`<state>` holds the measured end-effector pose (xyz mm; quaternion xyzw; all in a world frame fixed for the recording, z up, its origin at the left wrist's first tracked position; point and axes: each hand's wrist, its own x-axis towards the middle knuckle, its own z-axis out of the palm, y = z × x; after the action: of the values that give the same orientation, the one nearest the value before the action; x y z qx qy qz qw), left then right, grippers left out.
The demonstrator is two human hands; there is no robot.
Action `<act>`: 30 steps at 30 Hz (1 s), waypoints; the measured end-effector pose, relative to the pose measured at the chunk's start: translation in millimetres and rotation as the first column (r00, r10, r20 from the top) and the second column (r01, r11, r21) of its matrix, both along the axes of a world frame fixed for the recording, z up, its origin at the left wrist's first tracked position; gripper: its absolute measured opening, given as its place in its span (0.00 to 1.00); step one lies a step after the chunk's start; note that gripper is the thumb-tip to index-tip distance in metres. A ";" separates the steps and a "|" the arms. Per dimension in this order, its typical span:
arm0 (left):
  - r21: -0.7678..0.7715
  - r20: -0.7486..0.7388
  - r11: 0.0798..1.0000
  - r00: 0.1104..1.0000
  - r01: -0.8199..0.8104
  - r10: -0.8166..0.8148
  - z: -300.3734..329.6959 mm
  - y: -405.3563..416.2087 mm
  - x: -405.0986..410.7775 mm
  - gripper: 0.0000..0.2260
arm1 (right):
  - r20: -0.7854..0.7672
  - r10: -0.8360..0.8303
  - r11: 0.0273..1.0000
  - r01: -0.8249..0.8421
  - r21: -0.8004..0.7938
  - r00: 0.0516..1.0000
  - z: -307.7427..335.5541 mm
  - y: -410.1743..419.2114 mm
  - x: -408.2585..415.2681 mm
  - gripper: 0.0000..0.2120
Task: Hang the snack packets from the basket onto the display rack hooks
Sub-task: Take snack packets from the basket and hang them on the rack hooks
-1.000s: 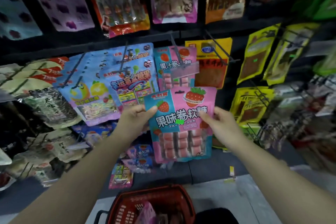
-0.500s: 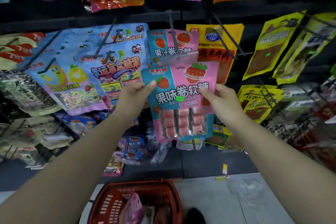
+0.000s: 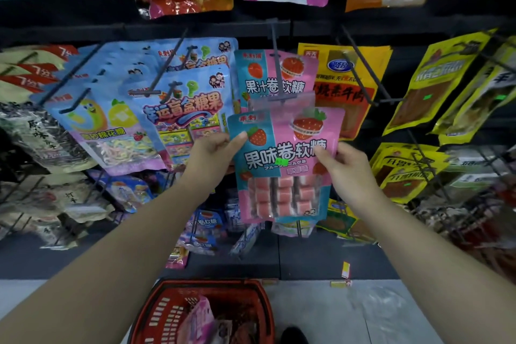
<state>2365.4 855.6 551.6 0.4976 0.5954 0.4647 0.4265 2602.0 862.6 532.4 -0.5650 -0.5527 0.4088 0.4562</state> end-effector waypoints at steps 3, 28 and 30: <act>0.065 -0.005 0.998 1.000 0.014 -0.014 -3.6 1.4 -7.9 0.31 | -0.004 0.012 0.997 -0.012 0.072 1.000 3.8 -2.1 0.4 0.05; 0.006 0.016 0.978 0.978 -0.210 0.210 -1.8 103.2 1.0 0.28 | -0.022 -0.066 0.996 0.065 -0.055 0.998 -9.1 115.2 -16.5 0.06; 0.064 0.006 0.974 0.976 -0.216 0.216 -7.0 115.8 1.0 0.30 | -0.017 -0.064 0.998 0.064 -0.029 0.998 -12.9 131.4 -16.3 0.06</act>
<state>2366.4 971.5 544.6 0.4435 0.6309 0.5272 0.3568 2585.6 994.0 519.5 -0.5851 -0.5242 0.4071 0.4659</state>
